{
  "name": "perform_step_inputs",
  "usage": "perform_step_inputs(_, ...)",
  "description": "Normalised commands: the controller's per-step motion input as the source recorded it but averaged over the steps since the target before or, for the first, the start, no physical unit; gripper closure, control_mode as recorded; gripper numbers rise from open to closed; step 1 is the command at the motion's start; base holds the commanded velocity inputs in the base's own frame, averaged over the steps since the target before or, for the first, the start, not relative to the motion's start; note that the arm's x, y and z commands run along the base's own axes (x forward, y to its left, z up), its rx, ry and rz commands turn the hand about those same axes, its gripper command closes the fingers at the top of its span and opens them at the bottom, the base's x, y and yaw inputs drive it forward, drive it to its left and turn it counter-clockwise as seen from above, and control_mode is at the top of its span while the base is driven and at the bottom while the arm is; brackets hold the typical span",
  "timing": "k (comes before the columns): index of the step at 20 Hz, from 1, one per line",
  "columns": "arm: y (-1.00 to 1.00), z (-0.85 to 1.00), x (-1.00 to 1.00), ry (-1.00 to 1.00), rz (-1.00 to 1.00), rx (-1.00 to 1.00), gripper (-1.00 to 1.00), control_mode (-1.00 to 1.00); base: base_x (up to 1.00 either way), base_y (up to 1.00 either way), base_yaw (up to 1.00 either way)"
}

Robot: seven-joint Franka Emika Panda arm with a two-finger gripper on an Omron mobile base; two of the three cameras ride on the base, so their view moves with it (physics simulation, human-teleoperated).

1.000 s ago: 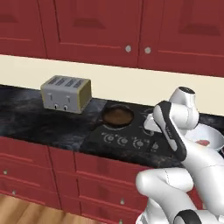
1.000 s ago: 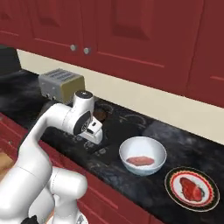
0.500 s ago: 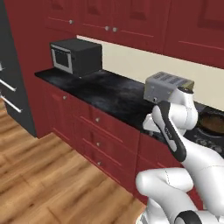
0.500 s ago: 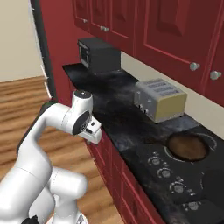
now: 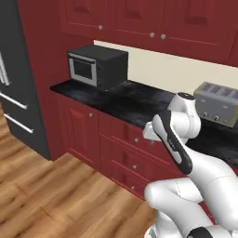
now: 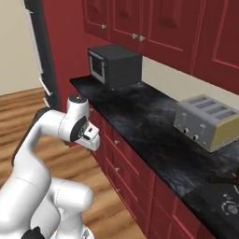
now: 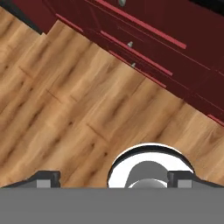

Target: Place one of the steaks on the plate and the other in the bowl. Then place the bowl in the fridge.

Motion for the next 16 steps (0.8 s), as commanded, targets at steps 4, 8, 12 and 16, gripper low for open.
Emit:
perform_step_inputs(4, 0.0, 0.0, 0.0, 0.0, 0.0, 0.0, -1.0, 1.0, 0.57, 1.0, -0.4)
perform_step_inputs(8, 0.0, 0.0, 0.0, 0.0, 0.0, 0.0, -1.0, 1.0, 0.56, 1.0, -0.42)
perform_step_inputs(12, 0.0, 0.0, 0.0, 0.0, 0.0, 0.0, -1.0, 1.0, 0.53, 1.0, -0.43)
perform_step_inputs(16, 0.0, 0.0, 0.0, 0.0, 0.0, 0.0, -1.0, 1.0, 0.41, 1.0, -0.45)
